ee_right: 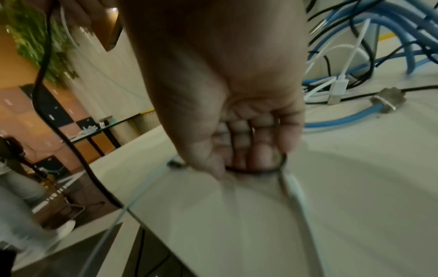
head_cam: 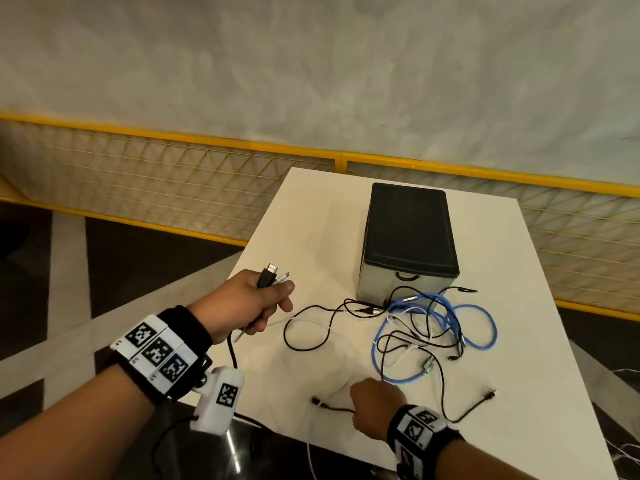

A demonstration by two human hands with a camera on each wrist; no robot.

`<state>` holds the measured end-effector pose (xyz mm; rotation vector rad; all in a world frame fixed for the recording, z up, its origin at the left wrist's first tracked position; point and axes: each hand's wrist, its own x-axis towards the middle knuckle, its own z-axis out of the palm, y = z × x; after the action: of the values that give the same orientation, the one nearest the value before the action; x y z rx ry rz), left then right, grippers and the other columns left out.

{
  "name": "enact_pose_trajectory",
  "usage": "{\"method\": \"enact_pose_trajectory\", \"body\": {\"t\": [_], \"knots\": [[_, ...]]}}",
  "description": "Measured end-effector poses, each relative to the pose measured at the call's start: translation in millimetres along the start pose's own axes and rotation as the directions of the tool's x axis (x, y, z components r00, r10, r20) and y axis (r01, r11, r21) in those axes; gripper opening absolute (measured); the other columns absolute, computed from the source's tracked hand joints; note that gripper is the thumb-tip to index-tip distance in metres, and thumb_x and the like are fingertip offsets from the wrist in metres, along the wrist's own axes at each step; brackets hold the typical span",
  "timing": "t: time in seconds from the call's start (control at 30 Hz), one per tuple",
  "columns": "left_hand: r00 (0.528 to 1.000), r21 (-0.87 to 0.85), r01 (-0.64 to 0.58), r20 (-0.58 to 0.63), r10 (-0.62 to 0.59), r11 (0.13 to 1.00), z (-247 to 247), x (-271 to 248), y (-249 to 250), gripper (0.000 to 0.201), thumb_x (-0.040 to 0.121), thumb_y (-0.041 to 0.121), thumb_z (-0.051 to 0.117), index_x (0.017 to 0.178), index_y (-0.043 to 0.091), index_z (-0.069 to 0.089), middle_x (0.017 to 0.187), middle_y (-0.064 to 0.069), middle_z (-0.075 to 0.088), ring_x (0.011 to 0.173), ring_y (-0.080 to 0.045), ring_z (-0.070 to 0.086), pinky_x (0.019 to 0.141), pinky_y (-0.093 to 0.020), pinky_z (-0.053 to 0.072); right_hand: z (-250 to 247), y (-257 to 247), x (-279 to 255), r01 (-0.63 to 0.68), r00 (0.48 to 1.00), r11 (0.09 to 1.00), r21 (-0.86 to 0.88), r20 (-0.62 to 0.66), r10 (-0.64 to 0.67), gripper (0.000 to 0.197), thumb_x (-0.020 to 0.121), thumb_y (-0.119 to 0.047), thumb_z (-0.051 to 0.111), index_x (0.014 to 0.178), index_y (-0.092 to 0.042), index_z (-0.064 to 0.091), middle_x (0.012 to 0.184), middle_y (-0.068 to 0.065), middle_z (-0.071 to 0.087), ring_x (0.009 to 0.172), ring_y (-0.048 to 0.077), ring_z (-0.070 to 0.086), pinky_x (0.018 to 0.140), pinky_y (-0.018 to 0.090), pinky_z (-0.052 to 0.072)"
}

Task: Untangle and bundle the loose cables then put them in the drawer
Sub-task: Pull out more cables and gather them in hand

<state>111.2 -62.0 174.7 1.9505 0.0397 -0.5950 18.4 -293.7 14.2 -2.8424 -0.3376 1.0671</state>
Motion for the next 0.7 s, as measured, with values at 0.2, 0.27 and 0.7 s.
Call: {"method": "enact_pose_trajectory", "body": {"t": [0.2,0.27,0.7], "knots": [[0.995,-0.003,-0.01,0.1,0.01,1.0,12.8,13.7,5.9,0.034,0.098,0.036,0.055,0.09,0.007,0.071,0.059,-0.001,0.052,0.052,-0.015,0.057,0.049,-0.026,0.04,-66.1,18.6,-42.4,0.149,0.976,0.987,-0.068,0.172,-0.135,0.019,0.088,-0.015,0.053,0.087,0.002,0.062,0.086,0.015,0.058,0.081,0.029,0.054,0.075,0.036,0.048],[0.988,-0.067,-0.008,0.153,0.018,0.998,21.3,16.8,11.1,0.032,0.099,0.034,0.054,0.092,0.008,0.071,0.063,-0.001,0.057,0.058,-0.017,0.063,0.053,-0.027,0.045,-95.0,25.6,-58.1,0.138,0.987,0.978,0.159,0.056,-0.148,0.022,0.086,-0.015,0.052,0.094,0.001,0.066,0.088,0.013,0.067,0.079,0.024,0.057,0.071,0.032,0.046],[0.999,-0.615,0.011,0.044,0.02,0.788,100.9,35.2,51.2,0.039,0.098,0.045,0.05,0.109,0.013,0.07,0.109,-0.007,0.07,0.11,-0.028,0.068,0.089,-0.044,0.054,-137.2,18.4,-89.4,0.503,0.682,0.1,0.858,-0.465,0.564,0.007,0.097,-0.007,0.042,0.096,-0.011,0.048,0.066,0.018,0.071,0.052,0.027,0.066,0.057,0.034,0.055]]}}
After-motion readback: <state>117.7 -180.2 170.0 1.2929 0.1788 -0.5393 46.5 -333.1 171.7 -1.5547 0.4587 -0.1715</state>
